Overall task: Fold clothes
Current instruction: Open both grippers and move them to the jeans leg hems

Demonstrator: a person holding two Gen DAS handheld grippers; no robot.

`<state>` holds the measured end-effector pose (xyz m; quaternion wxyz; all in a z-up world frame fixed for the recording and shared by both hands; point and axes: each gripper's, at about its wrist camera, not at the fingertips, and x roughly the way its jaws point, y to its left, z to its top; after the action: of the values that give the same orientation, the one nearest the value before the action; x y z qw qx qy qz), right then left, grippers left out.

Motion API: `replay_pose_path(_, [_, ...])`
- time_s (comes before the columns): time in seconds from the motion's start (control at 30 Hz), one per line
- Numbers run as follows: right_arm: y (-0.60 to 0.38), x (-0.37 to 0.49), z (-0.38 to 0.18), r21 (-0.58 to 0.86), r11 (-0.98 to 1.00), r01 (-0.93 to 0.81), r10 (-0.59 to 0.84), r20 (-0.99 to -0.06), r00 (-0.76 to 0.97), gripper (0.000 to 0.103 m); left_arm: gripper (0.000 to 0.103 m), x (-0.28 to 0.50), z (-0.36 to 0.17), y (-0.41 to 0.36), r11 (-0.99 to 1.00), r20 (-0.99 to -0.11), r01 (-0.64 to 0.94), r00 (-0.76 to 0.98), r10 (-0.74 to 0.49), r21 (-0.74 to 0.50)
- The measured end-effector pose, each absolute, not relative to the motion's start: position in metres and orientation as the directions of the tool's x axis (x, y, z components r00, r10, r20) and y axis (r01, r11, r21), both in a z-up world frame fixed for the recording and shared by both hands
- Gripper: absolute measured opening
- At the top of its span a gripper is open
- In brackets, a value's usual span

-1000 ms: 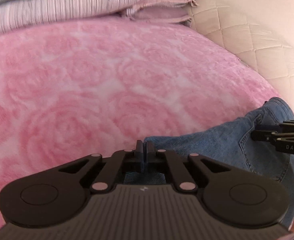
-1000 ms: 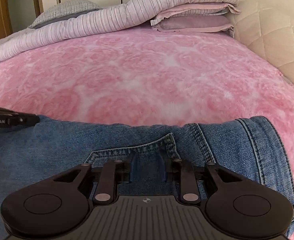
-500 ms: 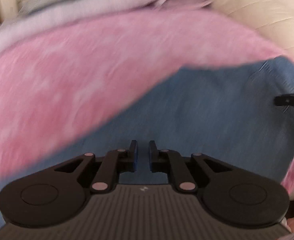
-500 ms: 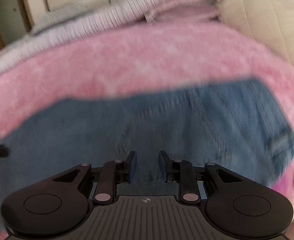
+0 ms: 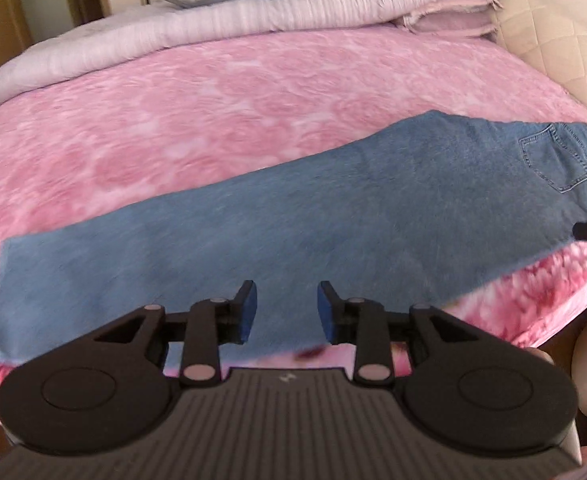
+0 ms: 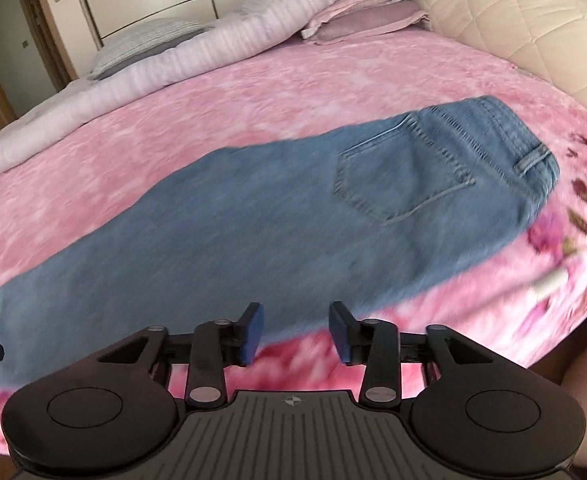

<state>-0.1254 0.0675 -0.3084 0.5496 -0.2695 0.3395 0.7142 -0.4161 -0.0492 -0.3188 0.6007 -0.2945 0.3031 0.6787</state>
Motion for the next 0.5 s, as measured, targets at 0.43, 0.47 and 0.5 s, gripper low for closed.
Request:
replay_pose_path(0.43, [-0.006, -0.175, -0.278, 0.152, -0.251, -0.956, 0.662, -0.694, -0.284, 0.047, 0.031, -0.459, -0.296, -0.142, -0.178, -0.703, -0.983, -0.158, 0.693, 0.046])
replay_pose_path(0.47, [-0.011, -0.178, -0.275, 0.15, -0.256, -0.955, 0.667, -0.688, -0.287, 0.047, 0.031, -0.461, -0.295, -0.146, -0.181, -0.698, -0.983, -0.16, 0.698, 0.045])
replay_pose_path(0.5, [-0.014, -0.181, -0.273, 0.147, -0.262, -0.954, 0.671, -0.683, -0.289, 0.047, 0.031, -0.464, -0.294, -0.15, -0.185, -0.694, -0.982, -0.161, 0.702, 0.041])
